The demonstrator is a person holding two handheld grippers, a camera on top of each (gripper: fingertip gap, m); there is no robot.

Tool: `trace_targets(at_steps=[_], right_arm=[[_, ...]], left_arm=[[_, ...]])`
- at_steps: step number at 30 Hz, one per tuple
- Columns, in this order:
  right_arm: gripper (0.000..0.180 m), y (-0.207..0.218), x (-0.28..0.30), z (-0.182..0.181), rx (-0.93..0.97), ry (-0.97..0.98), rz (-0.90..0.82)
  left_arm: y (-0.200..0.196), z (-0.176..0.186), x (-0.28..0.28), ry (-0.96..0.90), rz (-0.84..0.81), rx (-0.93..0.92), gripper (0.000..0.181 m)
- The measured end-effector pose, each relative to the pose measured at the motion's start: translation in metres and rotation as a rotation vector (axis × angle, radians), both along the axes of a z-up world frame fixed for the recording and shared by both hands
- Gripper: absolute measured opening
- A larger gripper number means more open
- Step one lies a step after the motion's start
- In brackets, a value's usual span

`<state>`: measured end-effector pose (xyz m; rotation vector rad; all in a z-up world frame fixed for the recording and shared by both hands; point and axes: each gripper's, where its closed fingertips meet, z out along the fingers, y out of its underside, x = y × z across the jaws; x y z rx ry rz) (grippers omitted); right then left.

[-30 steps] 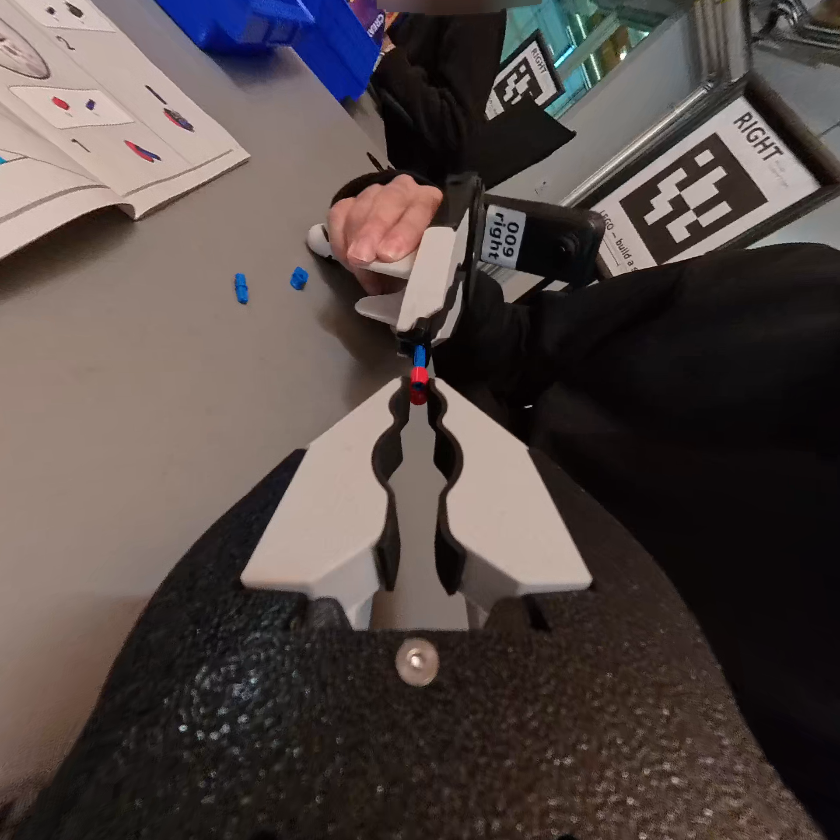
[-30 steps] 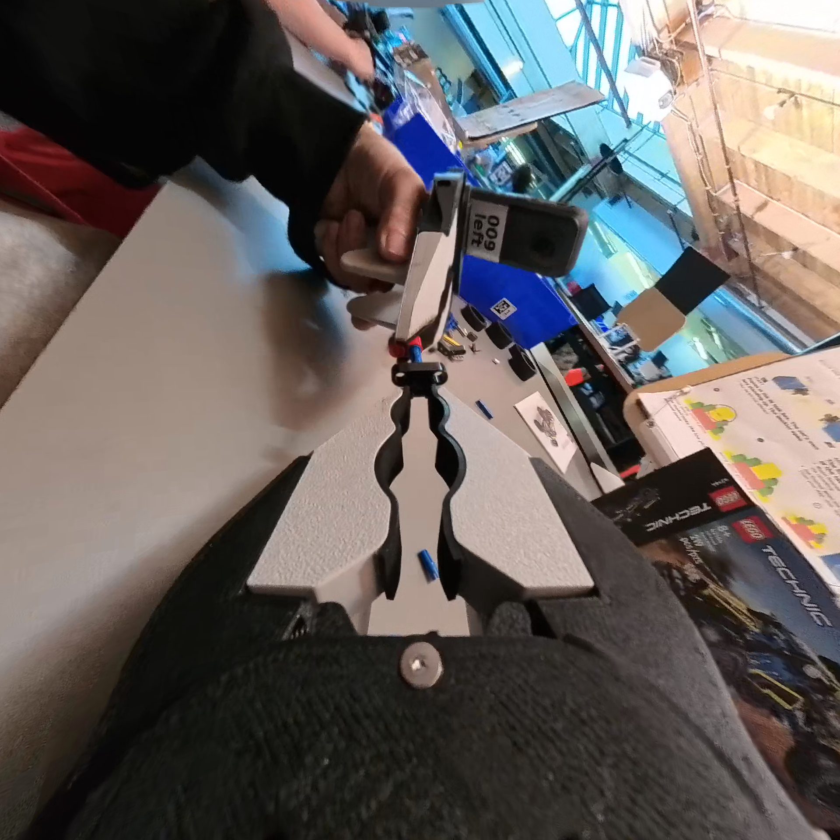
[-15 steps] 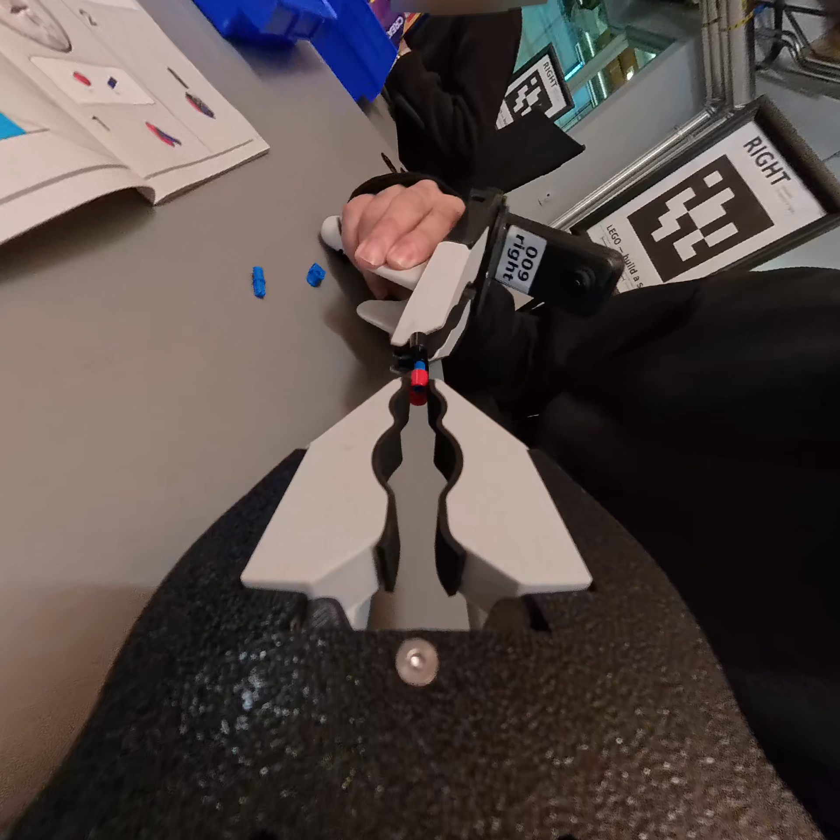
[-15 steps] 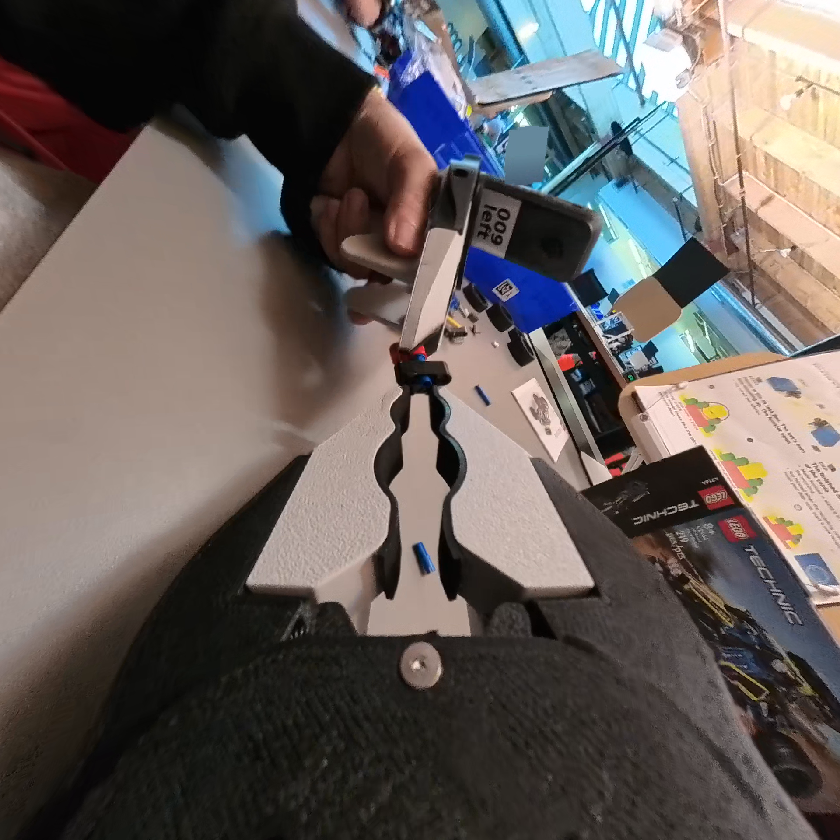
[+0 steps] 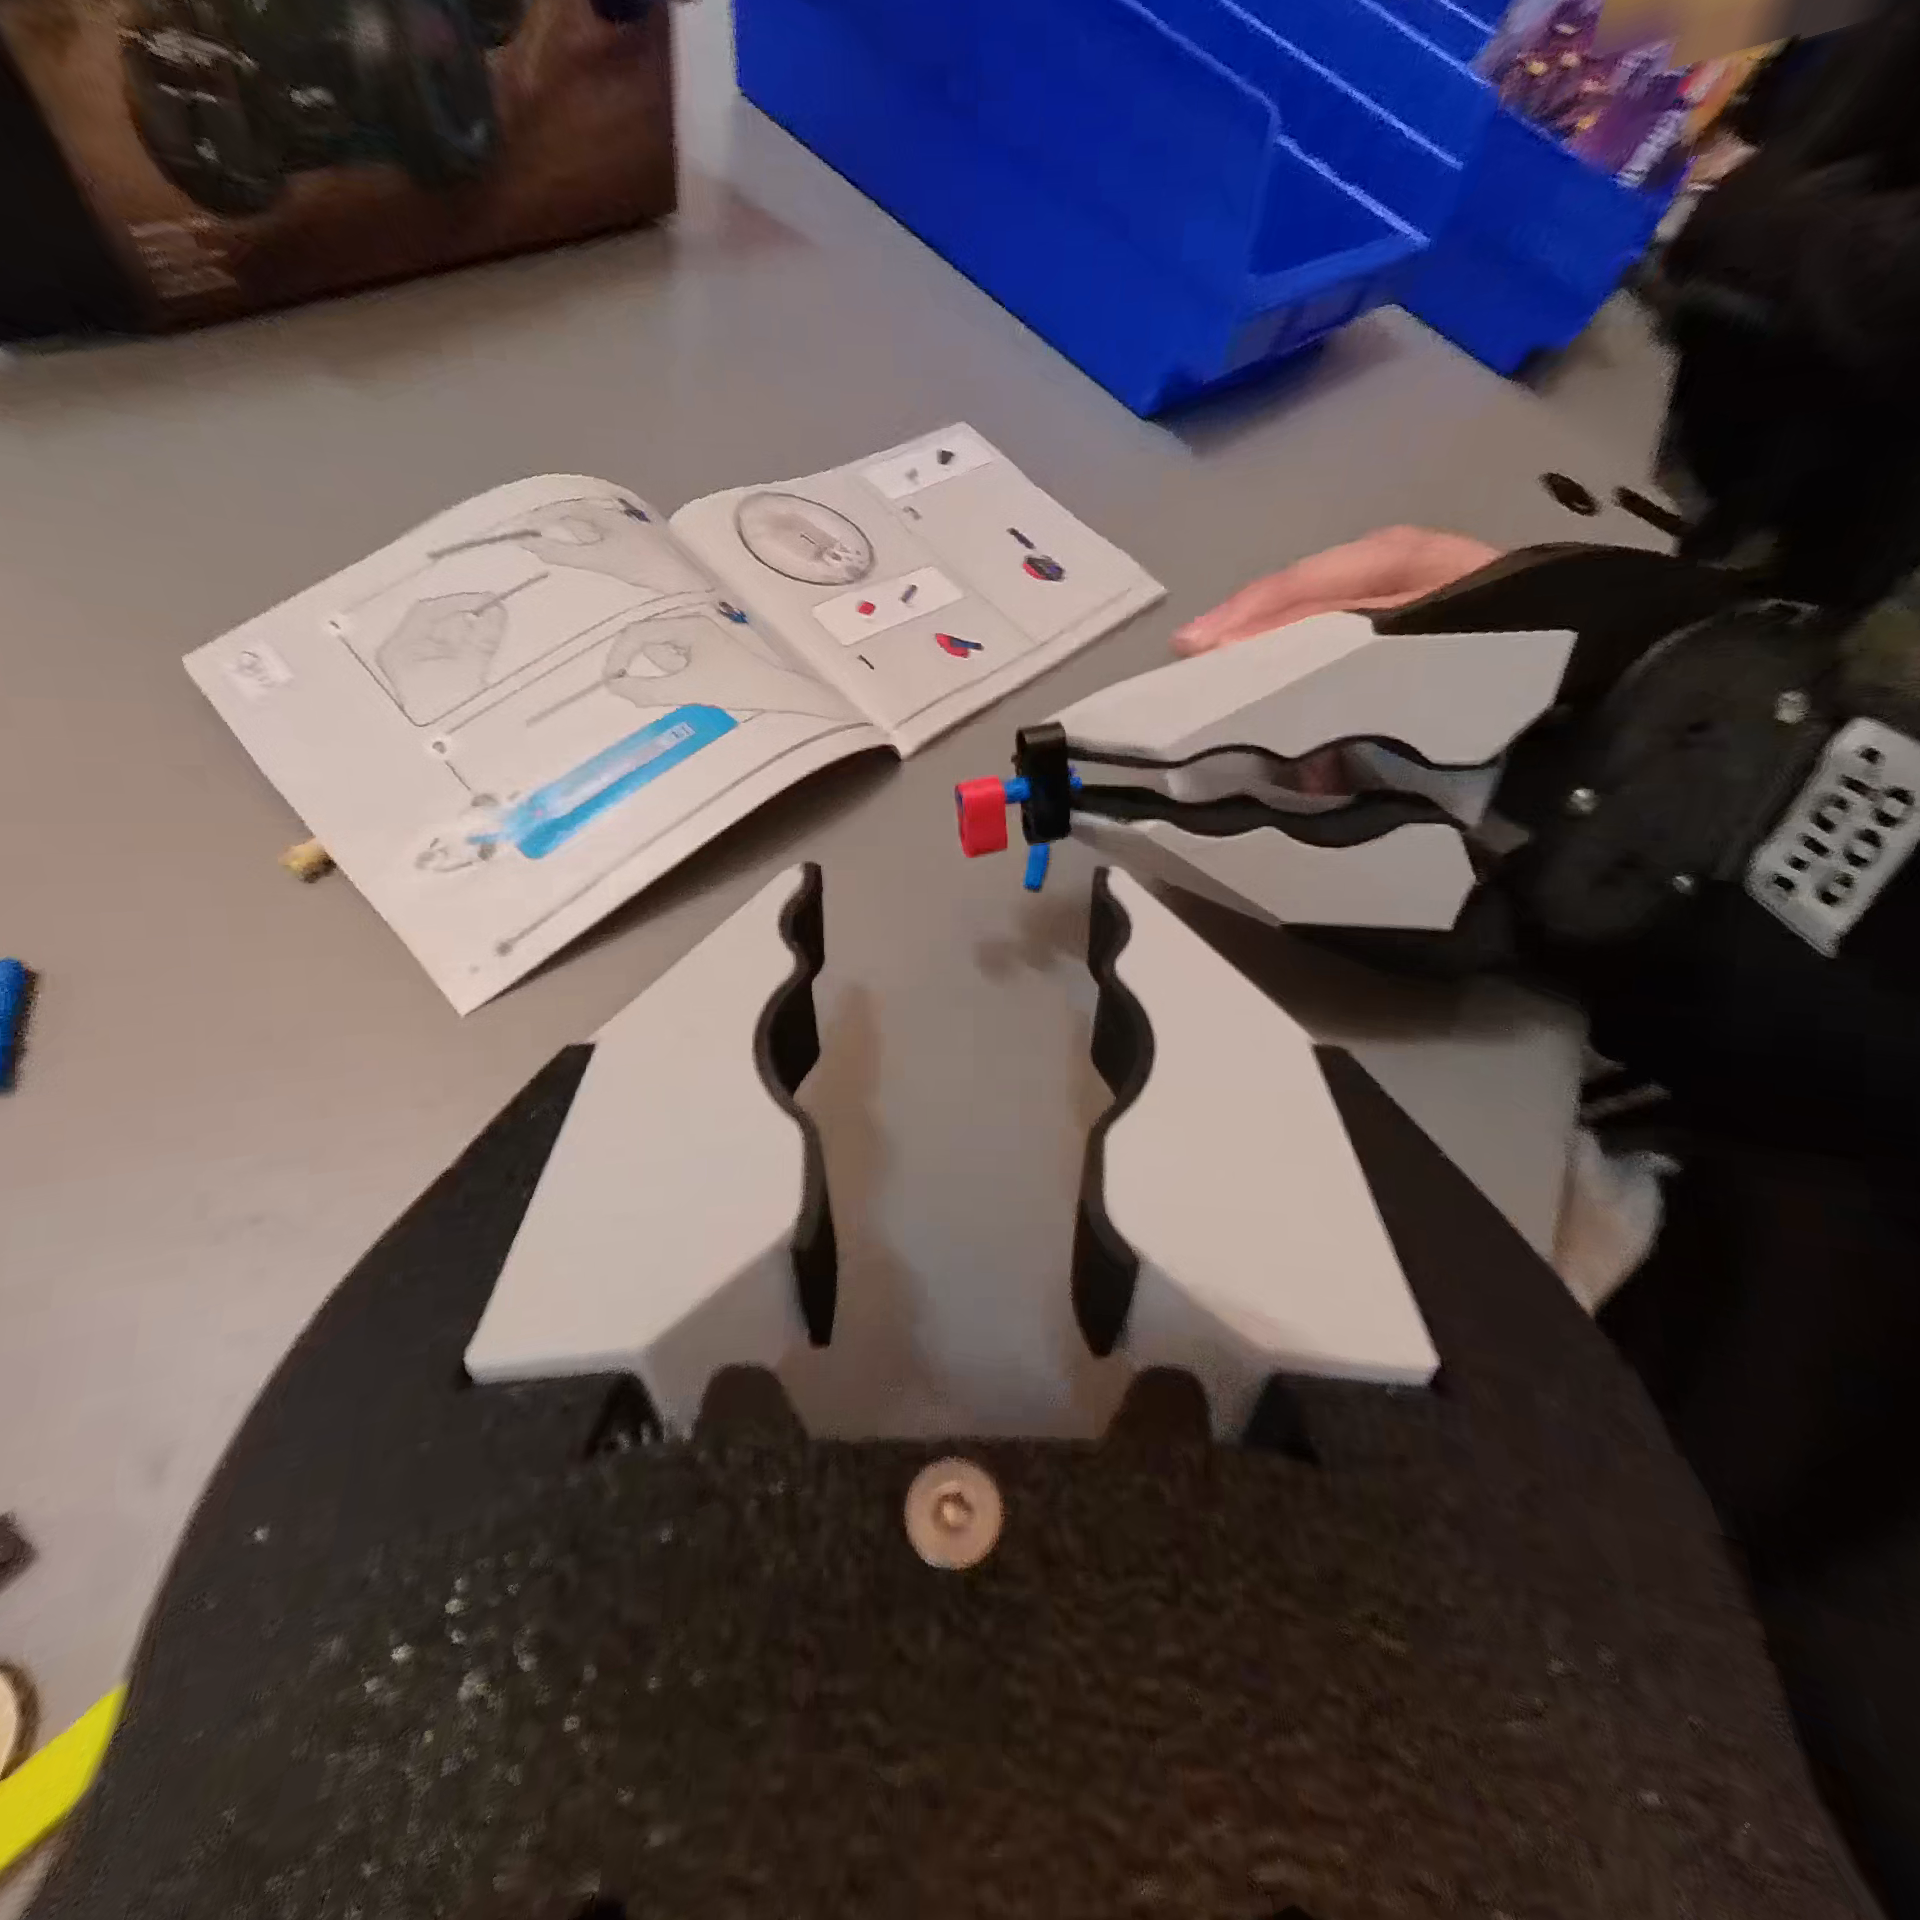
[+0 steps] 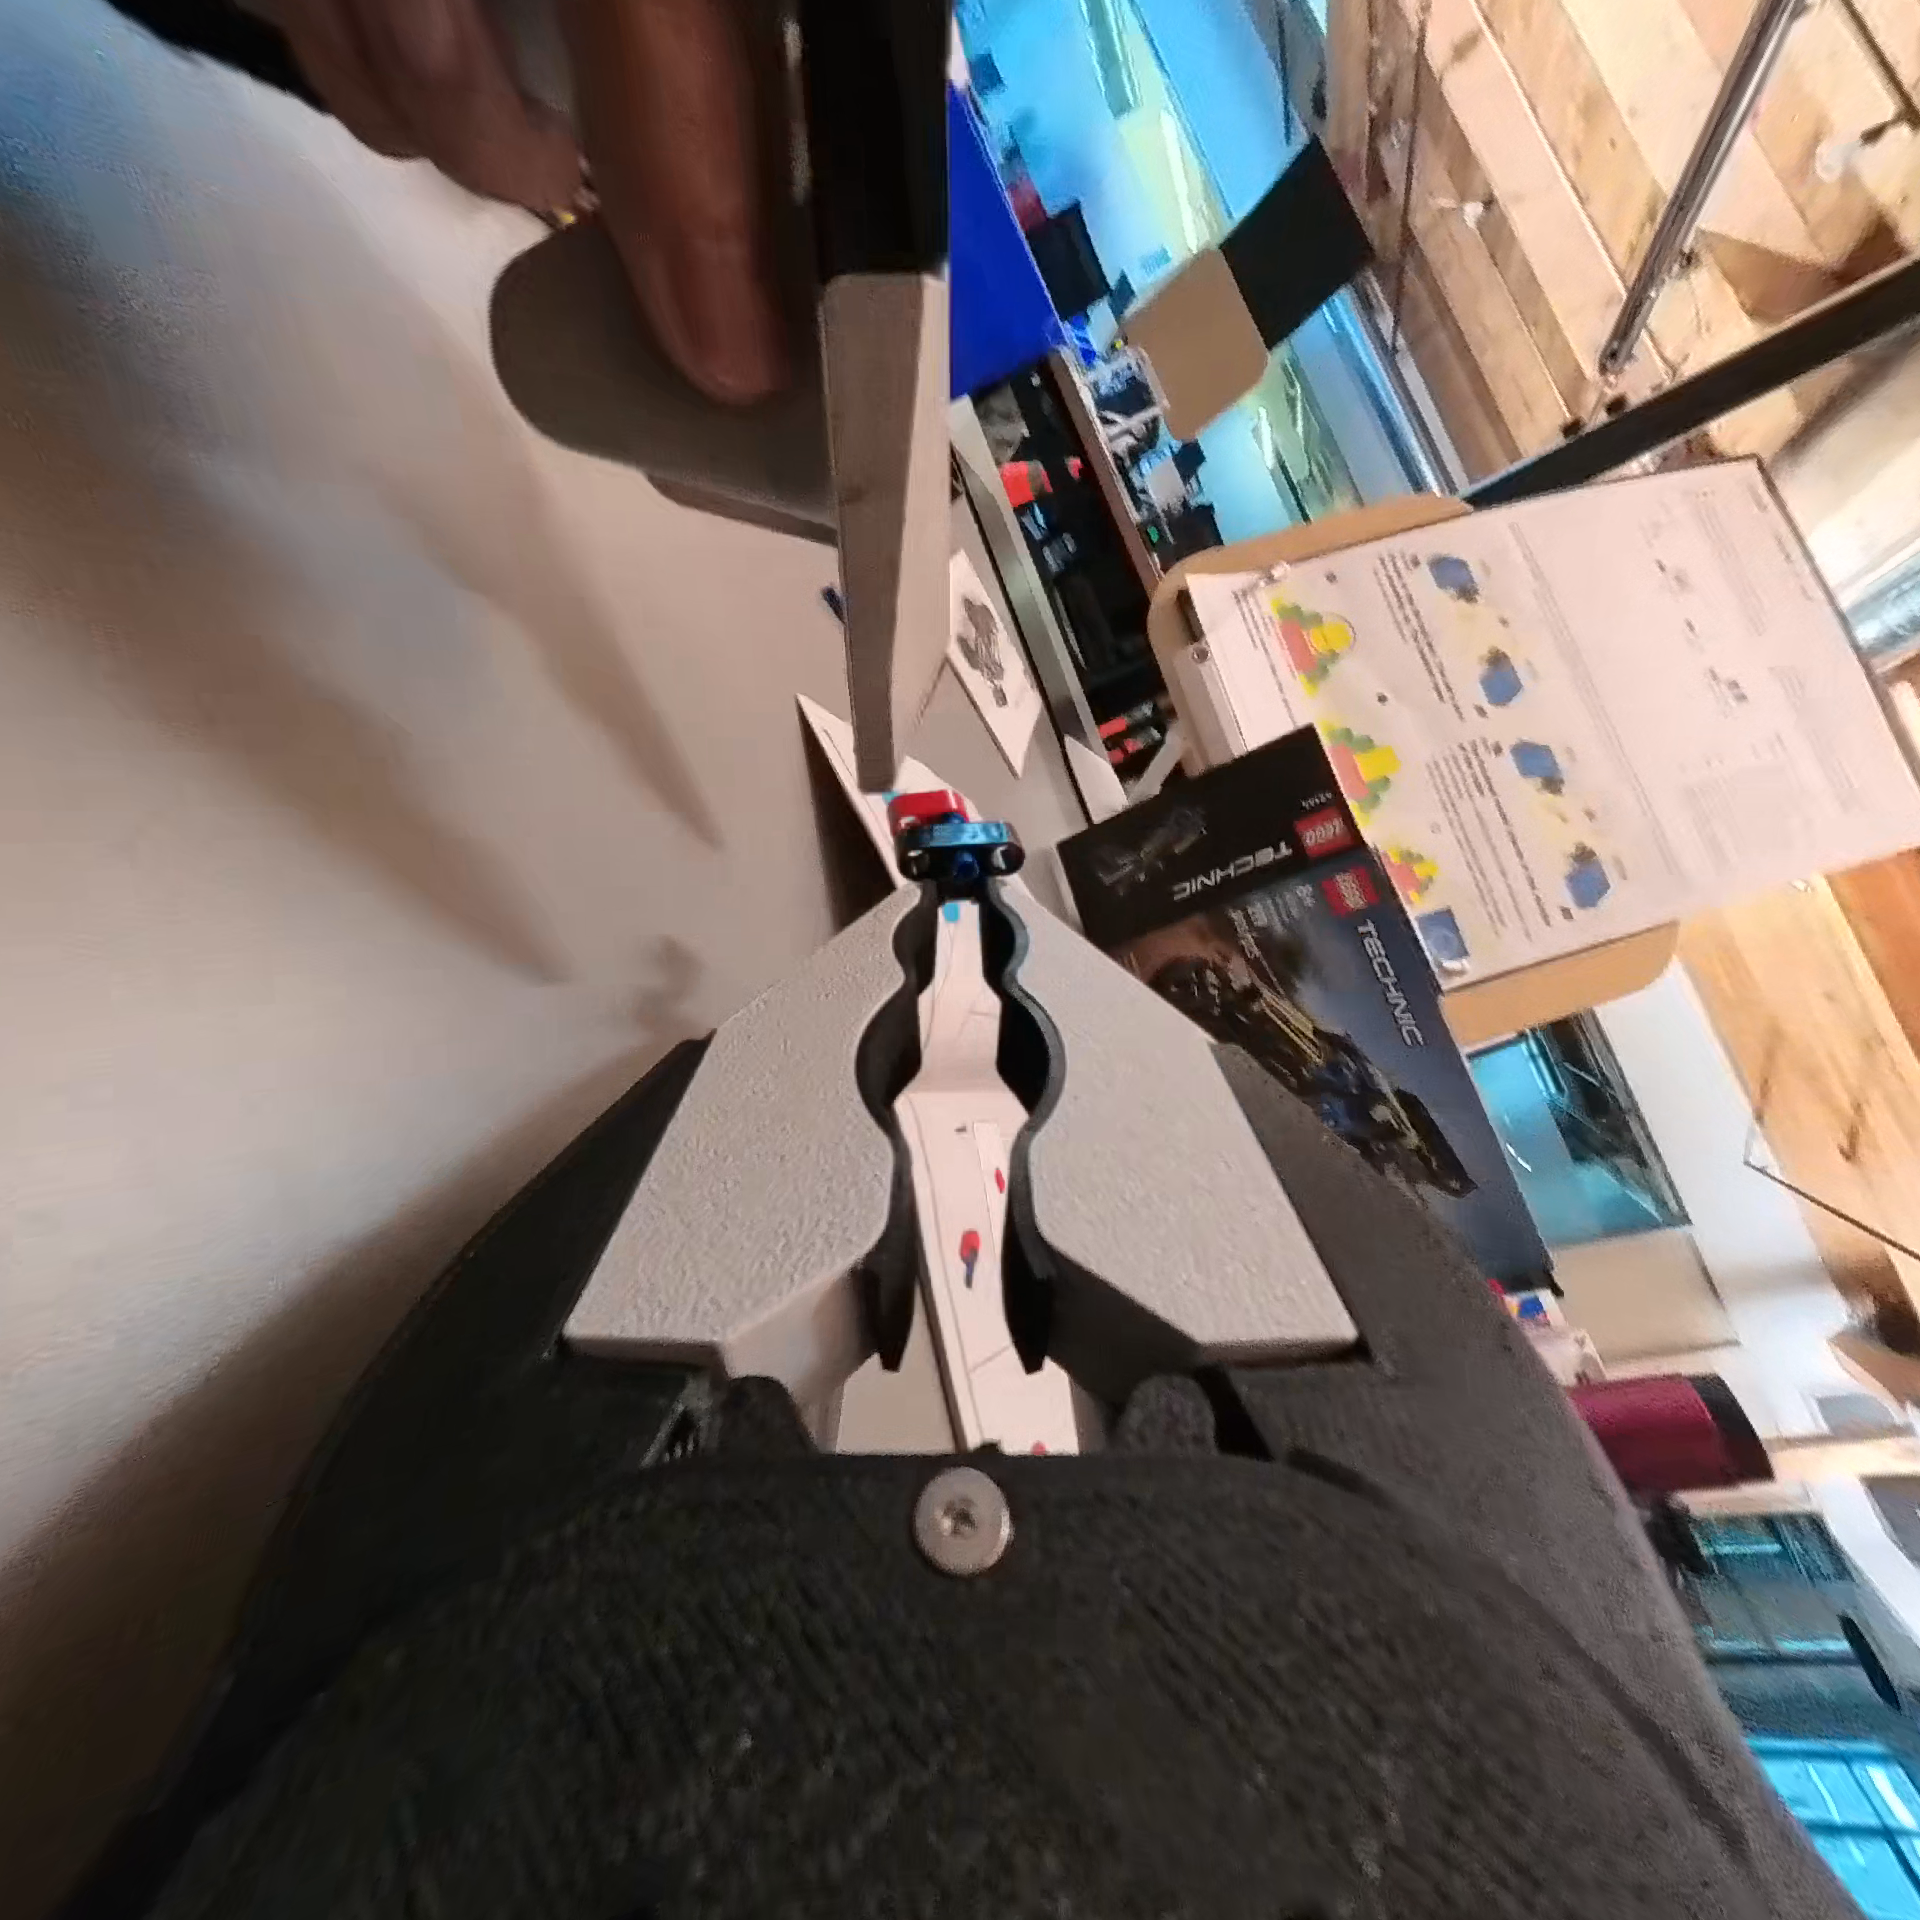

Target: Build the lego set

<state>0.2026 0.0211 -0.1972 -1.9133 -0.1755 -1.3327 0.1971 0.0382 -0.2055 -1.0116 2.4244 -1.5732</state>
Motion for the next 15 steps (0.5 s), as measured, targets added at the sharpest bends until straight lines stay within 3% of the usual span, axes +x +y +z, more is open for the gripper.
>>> trace_targets(at_steps=[5, 7, 15], right_arm=[[0.006, 0.0, 0.001, 0.004, 0.039, 0.017, -0.031], [0.006, 0.0, 0.003, 0.002, 0.02, 0.014, -0.052], [0.006, 0.001, 0.002, 0.004, 0.083, 0.066, -0.057]], left_arm=[[-0.014, -0.003, 0.001, -0.04, 0.063, 0.02, 0.04], [-0.015, 0.0, 0.003, -0.039, 0.089, -0.01, 0.027], [-0.015, 0.0, 0.002, -0.034, 0.091, -0.013, 0.024]])
